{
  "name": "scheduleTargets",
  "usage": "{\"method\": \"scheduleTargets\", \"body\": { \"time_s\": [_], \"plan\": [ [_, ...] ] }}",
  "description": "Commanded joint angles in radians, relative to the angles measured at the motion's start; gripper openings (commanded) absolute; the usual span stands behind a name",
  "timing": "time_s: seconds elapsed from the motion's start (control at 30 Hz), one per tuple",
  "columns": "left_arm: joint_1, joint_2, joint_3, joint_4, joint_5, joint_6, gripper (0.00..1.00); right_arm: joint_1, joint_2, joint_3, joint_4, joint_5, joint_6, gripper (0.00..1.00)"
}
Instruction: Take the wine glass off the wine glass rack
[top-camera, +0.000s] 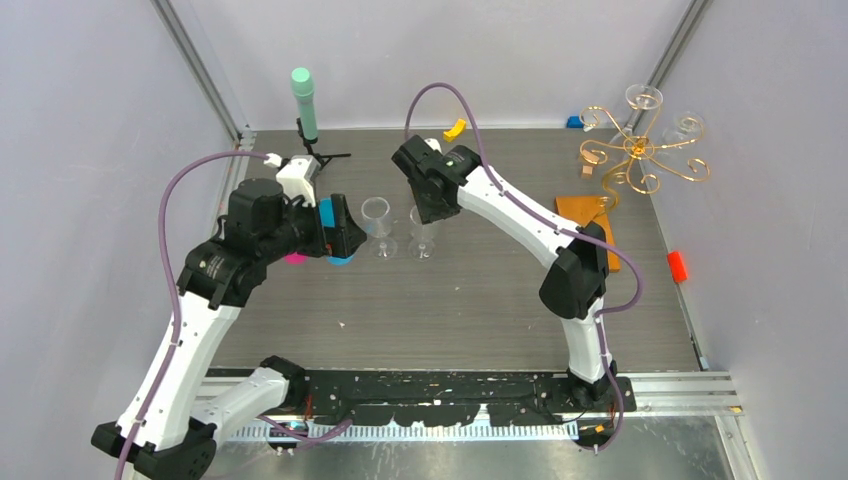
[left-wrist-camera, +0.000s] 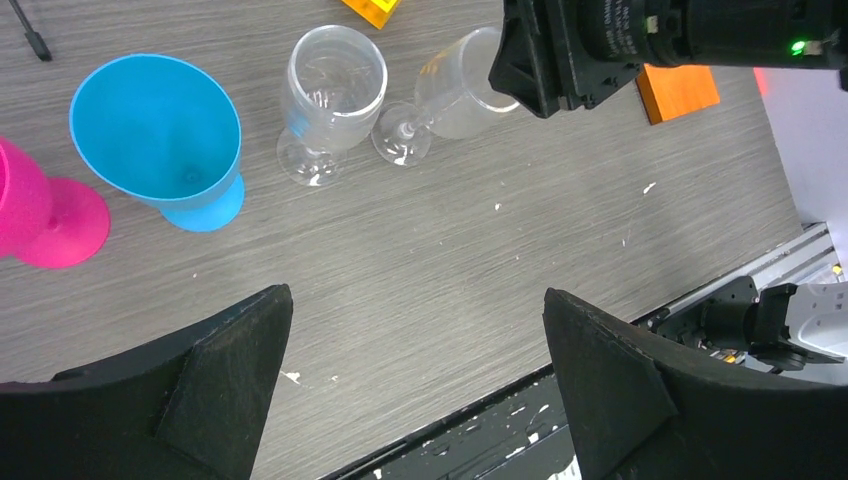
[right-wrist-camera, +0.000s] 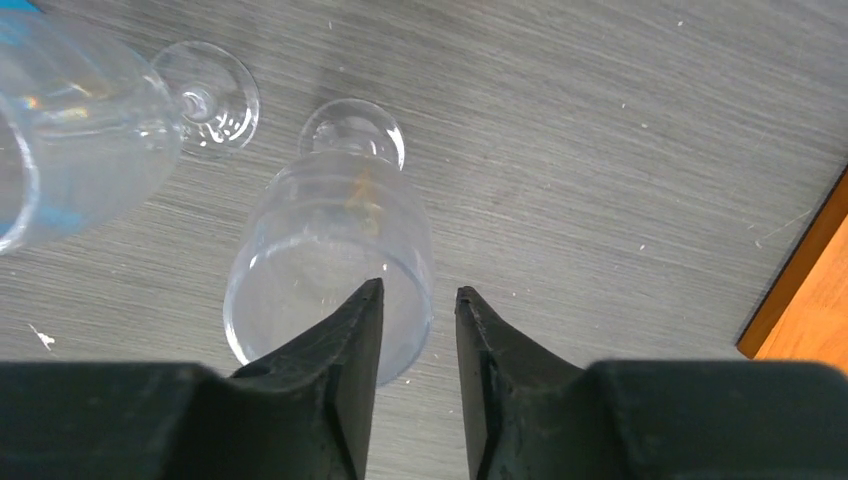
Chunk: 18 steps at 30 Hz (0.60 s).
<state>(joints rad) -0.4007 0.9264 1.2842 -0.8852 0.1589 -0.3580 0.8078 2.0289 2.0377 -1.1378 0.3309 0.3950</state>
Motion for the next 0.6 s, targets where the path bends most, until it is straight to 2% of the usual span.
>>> {"method": "scheduleTargets", "body": {
  "time_s": [0.0,0.33,0.57],
  "plan": [
    [0.002,0.001,0.019,-0.006,-0.026,0.024,1.00,-0.003,-0.012,0.095,0.004,0.009,-0.025,0.40],
    [0.002,-0.012,0.031,-0.014,-0.049,0.028,1.00,-0.009,-0.107,0.172,0.003,-0.006,-0.058,0.46],
    [0.002,-0.018,0.041,-0.020,-0.048,0.028,1.00,-0.051,-0.230,0.190,0.004,0.158,-0.138,0.50]
  ]
}}
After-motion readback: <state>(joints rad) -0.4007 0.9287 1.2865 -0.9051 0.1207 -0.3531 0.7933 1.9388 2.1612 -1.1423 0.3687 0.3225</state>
